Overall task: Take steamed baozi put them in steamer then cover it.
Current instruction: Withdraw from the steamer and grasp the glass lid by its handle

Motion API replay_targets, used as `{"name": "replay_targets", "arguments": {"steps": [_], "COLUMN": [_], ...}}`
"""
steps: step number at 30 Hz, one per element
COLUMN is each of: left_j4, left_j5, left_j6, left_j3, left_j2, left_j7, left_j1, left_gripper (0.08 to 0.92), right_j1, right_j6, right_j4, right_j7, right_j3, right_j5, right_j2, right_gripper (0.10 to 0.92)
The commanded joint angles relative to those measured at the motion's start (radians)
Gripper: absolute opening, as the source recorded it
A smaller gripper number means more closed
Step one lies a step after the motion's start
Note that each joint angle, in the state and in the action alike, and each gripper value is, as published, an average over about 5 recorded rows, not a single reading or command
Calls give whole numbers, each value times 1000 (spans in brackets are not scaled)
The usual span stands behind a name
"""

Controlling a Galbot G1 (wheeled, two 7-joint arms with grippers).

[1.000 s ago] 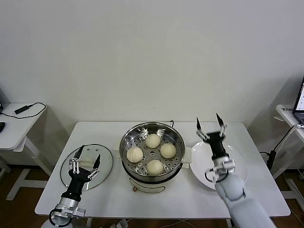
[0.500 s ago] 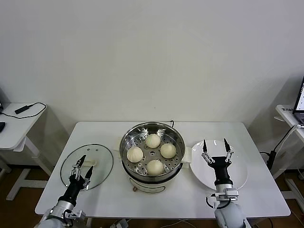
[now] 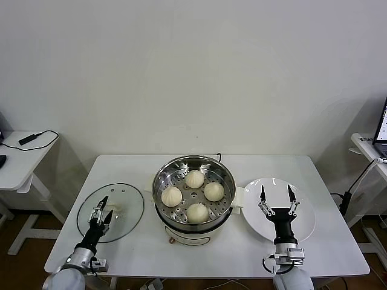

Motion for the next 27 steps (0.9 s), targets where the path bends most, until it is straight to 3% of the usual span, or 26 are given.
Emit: {"name": "replay_targets", "arguments": {"steps": [1, 27], "left_j4": [99, 198], "left_j5": [50, 50], "left_j6": [16, 7], "left_j3": [9, 36], "left_j2": [0, -24], "left_j7": [-18, -21], "left_j1": [-90, -178], "left_gripper": [823, 807], "right_j1": [-15, -28], "right_j6": [2, 7], "right_j4": [0, 7], "right_j7": [-2, 0], "right_j3": [12, 26], "right_j5": [-9, -54], "right_j2": [15, 45], "right_gripper": [823, 823]}}
